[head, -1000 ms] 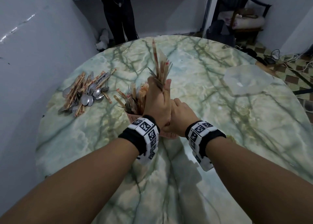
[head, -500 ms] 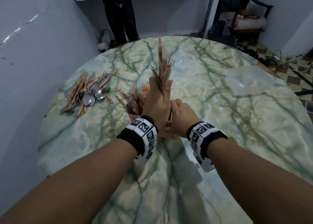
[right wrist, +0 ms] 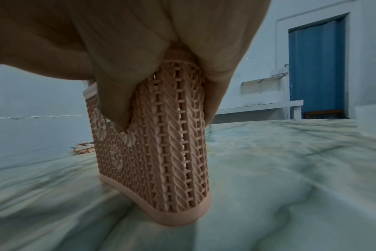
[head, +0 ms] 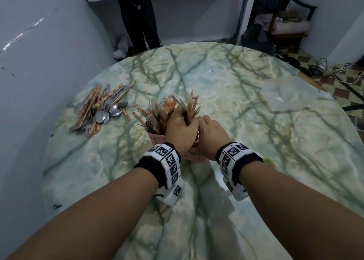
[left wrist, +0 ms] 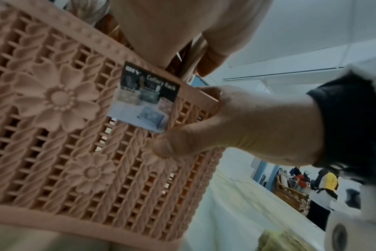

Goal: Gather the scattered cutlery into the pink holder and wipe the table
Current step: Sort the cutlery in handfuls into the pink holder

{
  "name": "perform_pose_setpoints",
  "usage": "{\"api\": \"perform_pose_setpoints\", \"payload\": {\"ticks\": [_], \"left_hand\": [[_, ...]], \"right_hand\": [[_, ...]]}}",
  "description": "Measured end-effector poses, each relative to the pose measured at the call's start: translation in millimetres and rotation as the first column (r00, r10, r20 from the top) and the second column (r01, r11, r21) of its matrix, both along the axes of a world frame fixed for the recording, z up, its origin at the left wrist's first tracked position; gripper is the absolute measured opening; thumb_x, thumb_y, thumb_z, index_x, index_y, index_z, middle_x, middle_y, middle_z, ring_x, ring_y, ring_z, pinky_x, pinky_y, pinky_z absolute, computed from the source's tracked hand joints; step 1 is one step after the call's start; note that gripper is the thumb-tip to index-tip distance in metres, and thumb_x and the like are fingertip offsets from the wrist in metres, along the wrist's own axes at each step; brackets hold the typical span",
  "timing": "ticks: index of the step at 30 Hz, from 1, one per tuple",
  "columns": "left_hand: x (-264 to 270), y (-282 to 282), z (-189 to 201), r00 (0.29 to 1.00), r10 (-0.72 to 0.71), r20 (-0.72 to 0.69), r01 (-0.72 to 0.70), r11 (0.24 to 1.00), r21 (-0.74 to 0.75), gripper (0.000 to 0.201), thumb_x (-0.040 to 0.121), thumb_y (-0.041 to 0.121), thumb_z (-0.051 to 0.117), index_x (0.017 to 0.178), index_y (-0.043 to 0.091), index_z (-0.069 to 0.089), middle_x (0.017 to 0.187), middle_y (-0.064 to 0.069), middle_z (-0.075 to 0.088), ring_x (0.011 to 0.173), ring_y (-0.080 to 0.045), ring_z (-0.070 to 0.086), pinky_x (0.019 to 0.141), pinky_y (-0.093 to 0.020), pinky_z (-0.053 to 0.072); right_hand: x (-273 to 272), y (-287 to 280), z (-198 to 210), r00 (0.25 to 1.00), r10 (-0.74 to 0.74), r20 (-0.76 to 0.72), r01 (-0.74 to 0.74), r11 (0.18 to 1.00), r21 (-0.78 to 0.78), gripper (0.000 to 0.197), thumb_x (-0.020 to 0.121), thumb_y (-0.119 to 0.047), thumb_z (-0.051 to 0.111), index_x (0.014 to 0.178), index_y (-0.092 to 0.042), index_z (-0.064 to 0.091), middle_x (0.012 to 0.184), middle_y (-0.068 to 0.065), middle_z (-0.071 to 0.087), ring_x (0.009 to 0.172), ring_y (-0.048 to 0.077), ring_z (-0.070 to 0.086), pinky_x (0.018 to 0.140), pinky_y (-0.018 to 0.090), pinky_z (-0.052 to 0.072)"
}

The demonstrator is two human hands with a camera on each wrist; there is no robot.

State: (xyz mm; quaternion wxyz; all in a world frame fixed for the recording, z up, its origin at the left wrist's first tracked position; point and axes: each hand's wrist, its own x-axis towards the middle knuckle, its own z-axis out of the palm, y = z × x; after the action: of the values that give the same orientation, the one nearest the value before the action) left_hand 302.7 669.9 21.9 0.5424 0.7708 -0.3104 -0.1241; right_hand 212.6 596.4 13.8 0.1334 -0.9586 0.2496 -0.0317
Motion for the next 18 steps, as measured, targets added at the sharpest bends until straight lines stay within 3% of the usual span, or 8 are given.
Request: {"api": "perform_pose_setpoints", "payload": {"ticks": [4, 6, 8, 11, 13, 16, 18], "left_hand": [[2, 7, 6, 1.000, 0.005, -0.028, -0.005, 1.000, -0.009, 0.019, 0.090, 0.024, 0.070, 0.104, 0.016, 0.061, 0.083, 0.002, 0.069, 0.073, 0.004, 0.061, 0.072, -0.016, 0.045], [1, 10, 8, 0.999, -0.036, -0.020, 0.036, 0.999, -0.023, 0.031, 0.087, 0.026, 0.073, 0.113, 0.021, 0.058, 0.084, 0.004, 0.070, 0.073, 0.006, 0.063, 0.073, -0.011, 0.049], [-1, 15, 7, 0.997, -0.076, 0.011, 0.076, 0.997, -0.030, 0.044, 0.085, 0.032, 0.077, 0.120, 0.029, 0.051, 0.094, 0.006, 0.069, 0.081, -0.001, 0.066, 0.078, -0.020, 0.054], [-6, 20, 8, 0.988, -0.107, 0.112, 0.118, 0.988, -0.098, 0.059, 0.085, 0.029, 0.079, 0.128, 0.036, 0.039, 0.114, 0.011, 0.061, 0.100, 0.003, 0.061, 0.084, -0.011, 0.048], [-10, 22, 11, 0.973, -0.136, 0.186, 0.168, 0.971, -0.169, 0.069, 0.086, 0.023, 0.079, 0.139, 0.029, 0.035, 0.130, 0.007, 0.053, 0.117, -0.003, 0.058, 0.095, -0.016, 0.049], [-9, 23, 18, 0.887, -0.120, 0.445, 0.236, 0.948, -0.215, 0.069, 0.088, 0.015, 0.077, 0.144, 0.008, 0.037, 0.138, -0.005, 0.045, 0.129, -0.019, 0.052, 0.111, -0.029, 0.043], [0, 21, 22, 0.738, -0.093, 0.668, 0.237, 0.963, -0.128, 0.053, 0.092, 0.021, 0.073, 0.137, 0.004, 0.051, 0.137, -0.012, 0.051, 0.130, -0.026, 0.049, 0.113, -0.037, 0.038]], "right_hand": [[-1, 0, 2, 1.000, -0.007, 0.011, 0.007, 1.000, 0.007, 0.078, 0.077, -0.042, 0.078, 0.140, -0.008, 0.045, 0.124, 0.007, 0.053, 0.116, 0.026, 0.048, 0.100, 0.038, 0.039], [-2, 1, 3, 1.000, -0.009, 0.013, 0.008, 1.000, 0.016, 0.076, 0.078, -0.041, 0.078, 0.139, -0.009, 0.046, 0.125, 0.007, 0.052, 0.116, 0.026, 0.048, 0.100, 0.037, 0.038], [-2, 1, 3, 1.000, -0.006, -0.010, 0.006, 1.000, -0.012, 0.072, 0.079, -0.044, 0.076, 0.136, -0.011, 0.049, 0.124, 0.007, 0.051, 0.114, 0.024, 0.048, 0.100, 0.035, 0.039], [0, 2, 2, 1.000, 0.007, -0.008, -0.007, 0.999, -0.039, 0.067, 0.079, -0.048, 0.075, 0.133, -0.013, 0.053, 0.120, 0.007, 0.054, 0.111, 0.024, 0.048, 0.097, 0.037, 0.042], [2, 2, 1, 1.000, 0.026, -0.014, -0.027, 0.998, -0.062, 0.064, 0.079, -0.049, 0.073, 0.131, -0.017, 0.056, 0.119, 0.006, 0.056, 0.110, 0.024, 0.048, 0.094, 0.037, 0.043], [3, 0, -2, 1.000, 0.029, 0.001, -0.029, 0.998, -0.049, 0.063, 0.076, -0.051, 0.073, 0.130, -0.021, 0.057, 0.120, 0.002, 0.059, 0.112, 0.022, 0.050, 0.094, 0.036, 0.044], [3, 0, -2, 1.000, 0.021, 0.007, -0.021, 0.999, -0.032, 0.070, 0.075, -0.050, 0.074, 0.135, -0.019, 0.054, 0.125, 0.003, 0.058, 0.114, 0.022, 0.050, 0.097, 0.037, 0.043]]}}
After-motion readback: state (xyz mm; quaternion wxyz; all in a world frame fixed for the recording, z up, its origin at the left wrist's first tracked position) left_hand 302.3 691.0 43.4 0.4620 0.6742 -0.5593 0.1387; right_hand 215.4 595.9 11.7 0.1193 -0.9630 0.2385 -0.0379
